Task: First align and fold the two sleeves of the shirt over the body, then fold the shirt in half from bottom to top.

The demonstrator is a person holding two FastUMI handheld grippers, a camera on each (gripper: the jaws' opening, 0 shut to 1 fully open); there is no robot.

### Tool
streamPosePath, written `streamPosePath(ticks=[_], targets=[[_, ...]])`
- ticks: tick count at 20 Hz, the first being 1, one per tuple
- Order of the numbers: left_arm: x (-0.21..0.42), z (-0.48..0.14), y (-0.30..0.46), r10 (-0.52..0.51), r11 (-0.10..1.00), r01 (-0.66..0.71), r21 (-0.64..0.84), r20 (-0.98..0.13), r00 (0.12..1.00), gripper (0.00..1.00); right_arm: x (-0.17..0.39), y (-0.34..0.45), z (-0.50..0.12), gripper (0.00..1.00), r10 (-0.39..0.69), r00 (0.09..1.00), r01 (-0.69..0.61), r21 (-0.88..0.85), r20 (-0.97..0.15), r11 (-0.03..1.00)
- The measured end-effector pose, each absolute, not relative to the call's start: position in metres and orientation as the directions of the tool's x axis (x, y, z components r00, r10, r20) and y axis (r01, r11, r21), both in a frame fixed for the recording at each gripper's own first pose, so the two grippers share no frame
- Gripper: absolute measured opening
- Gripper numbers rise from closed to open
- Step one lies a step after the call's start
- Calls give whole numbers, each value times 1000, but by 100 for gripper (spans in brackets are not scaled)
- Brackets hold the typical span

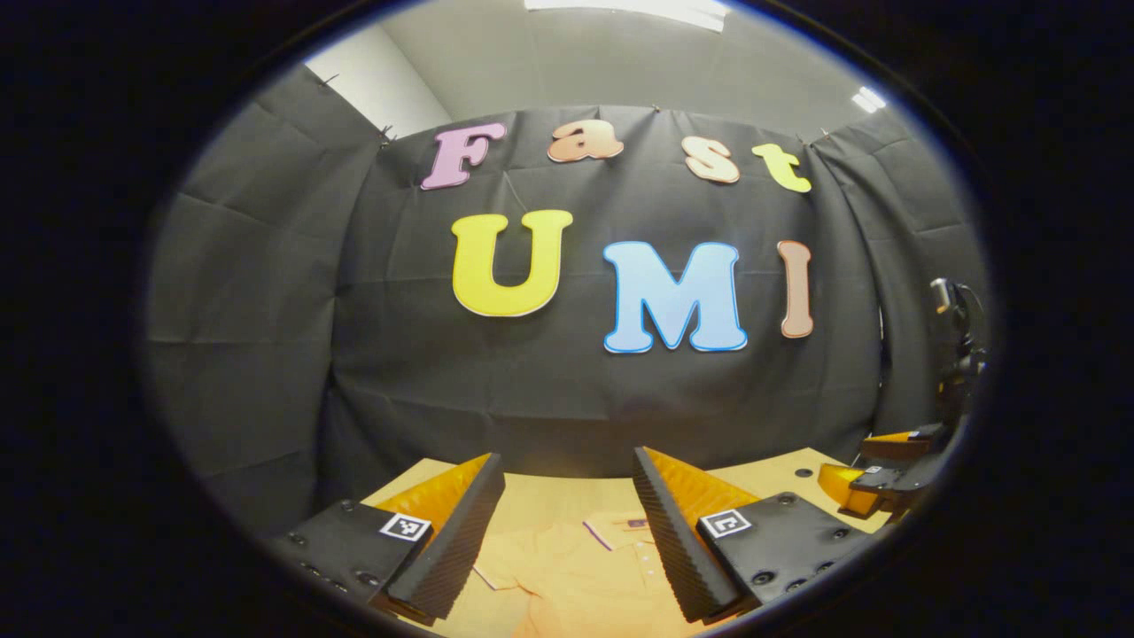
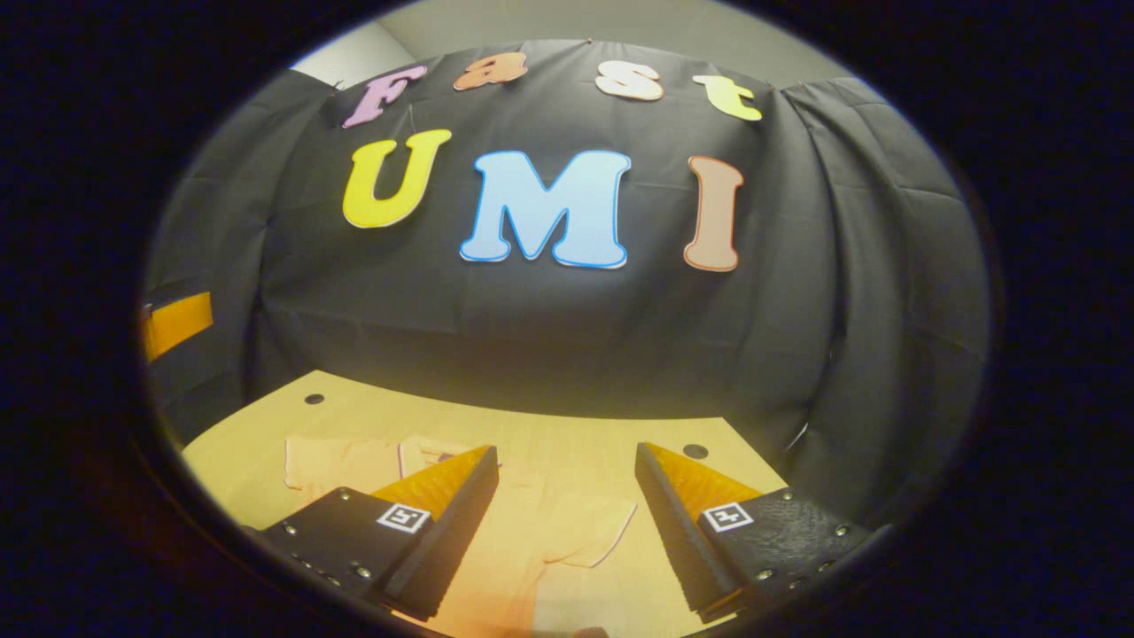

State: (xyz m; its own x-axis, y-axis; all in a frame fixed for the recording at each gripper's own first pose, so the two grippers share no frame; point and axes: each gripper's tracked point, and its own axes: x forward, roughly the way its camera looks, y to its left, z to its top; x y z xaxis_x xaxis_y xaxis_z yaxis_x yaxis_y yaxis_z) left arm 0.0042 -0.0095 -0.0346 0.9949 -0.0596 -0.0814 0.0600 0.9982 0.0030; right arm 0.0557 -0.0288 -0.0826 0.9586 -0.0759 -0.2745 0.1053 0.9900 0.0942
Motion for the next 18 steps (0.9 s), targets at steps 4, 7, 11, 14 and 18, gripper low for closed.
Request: streamPosePath(ticks=[4, 7, 11, 14, 18], targets=[[3, -41, -12, -53, 998, 55, 10, -103, 993, 94, 77, -39, -130, 96, -85, 917, 129, 88, -391, 988], [2, -42, -12, -48, 999, 50, 20, -111, 993, 94, 86, -44, -166, 96, -81, 870, 139, 83, -486, 987], [-9, -48, -12, -34, 999, 39, 34, -128, 991, 93, 100, -50, -194, 96, -76, 830, 149, 88, -553, 985], [-16, -49, -12, -24, 999, 27, 24, -139, 990, 94, 111, -53, -217, 96, -68, 806, 155, 99, -587, 983], [-28, -50, -10, -7, 1000, 11, 25, -158, 987, 95, 131, -58, -246, 96, -74, 773, 175, 98, -630, 980]])
